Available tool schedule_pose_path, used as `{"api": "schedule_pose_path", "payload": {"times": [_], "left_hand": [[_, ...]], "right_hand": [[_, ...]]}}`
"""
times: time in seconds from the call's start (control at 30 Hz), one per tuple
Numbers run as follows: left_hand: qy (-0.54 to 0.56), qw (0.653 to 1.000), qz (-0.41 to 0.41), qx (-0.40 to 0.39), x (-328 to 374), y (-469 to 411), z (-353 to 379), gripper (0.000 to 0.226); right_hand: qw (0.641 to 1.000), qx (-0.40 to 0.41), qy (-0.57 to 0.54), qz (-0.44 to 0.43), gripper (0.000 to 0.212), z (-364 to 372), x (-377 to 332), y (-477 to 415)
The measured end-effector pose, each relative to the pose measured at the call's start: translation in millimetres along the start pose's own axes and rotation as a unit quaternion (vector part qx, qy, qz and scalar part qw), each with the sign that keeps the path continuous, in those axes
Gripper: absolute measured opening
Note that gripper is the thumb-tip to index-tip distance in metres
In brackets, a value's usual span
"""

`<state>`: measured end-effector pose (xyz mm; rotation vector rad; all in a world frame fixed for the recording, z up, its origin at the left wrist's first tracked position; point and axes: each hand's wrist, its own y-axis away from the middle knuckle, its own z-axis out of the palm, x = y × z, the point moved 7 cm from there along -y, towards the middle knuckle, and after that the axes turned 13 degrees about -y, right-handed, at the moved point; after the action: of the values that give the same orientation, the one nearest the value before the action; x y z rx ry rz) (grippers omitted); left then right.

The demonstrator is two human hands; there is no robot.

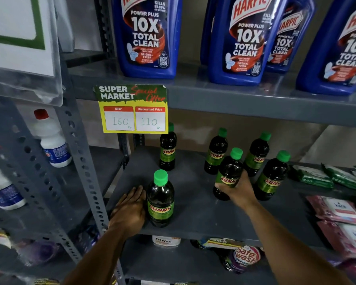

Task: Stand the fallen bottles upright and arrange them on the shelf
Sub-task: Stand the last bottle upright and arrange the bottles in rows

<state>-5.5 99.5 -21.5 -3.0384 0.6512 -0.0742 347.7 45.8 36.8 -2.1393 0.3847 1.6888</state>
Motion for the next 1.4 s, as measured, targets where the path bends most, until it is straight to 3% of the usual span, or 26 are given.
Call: {"api": "schedule_pose_path", "payload": {"times": [0.1, 0.23, 0.6, 0.8, 0.9, 0.97, 1.03, 1.1, 1.17, 1.23, 1.3, 1.4], "left_hand": [[-0.005, 1.0, -0.009, -0.003, 2, 0, -2, 0.06], [-0.014, 1.0, -0.011, -0.005, 2, 0, -4, 0.06], [-0.003, 1.0, -0.014, 0.012, -2, 0, 1, 0.059], [-0.007, 1.0, -0.018, 0.013, -3, 0, 2, 0.058], [-0.008, 1.0, -0.016, 0.005, -3, 0, 1, 0.058], [-0.005, 1.0, -0.017, 0.0, -2, 1, 1, 0.058], [-0.006, 1.0, -0.02, 0.007, -3, 1, 1, 0.058], [-0.008, 1.0, -0.017, 0.01, -2, 1, 0, 0.058], [-0.008, 1.0, -0.017, 0.004, -3, 2, 1, 0.058], [-0.008, 1.0, -0.019, 0.005, -3, 2, 2, 0.059], [-0.012, 1.0, -0.022, 0.012, -3, 2, -1, 0.065], [-0.019, 1.0, -0.021, 0.009, -1, 2, -2, 0.072]], "right_hand": [[0.999, 0.005, 0.031, 0.016, 0.089, 1, 10, 8], [0.998, 0.019, 0.037, 0.04, 0.077, 1, 18, 24], [0.997, -0.034, 0.059, 0.046, 0.072, -6, 25, 82], [0.999, -0.023, 0.038, 0.028, 0.069, -6, 23, 91], [0.998, -0.058, 0.005, 0.006, 0.076, -5, 22, 97], [0.996, 0.005, -0.062, -0.063, 0.087, -26, 15, 99], [0.967, 0.208, -0.094, -0.111, 0.083, -75, 12, 93], [0.945, 0.317, -0.038, -0.069, 0.09, -116, 9, 72], [0.963, 0.27, 0.022, 0.008, 0.103, -128, 14, 37], [0.981, 0.183, 0.013, 0.055, 0.112, -124, 23, 10], [0.986, 0.158, 0.017, 0.051, 0.102, -124, 29, -8], [0.98, 0.185, 0.054, 0.058, 0.08, -129, 37, -15]]}}
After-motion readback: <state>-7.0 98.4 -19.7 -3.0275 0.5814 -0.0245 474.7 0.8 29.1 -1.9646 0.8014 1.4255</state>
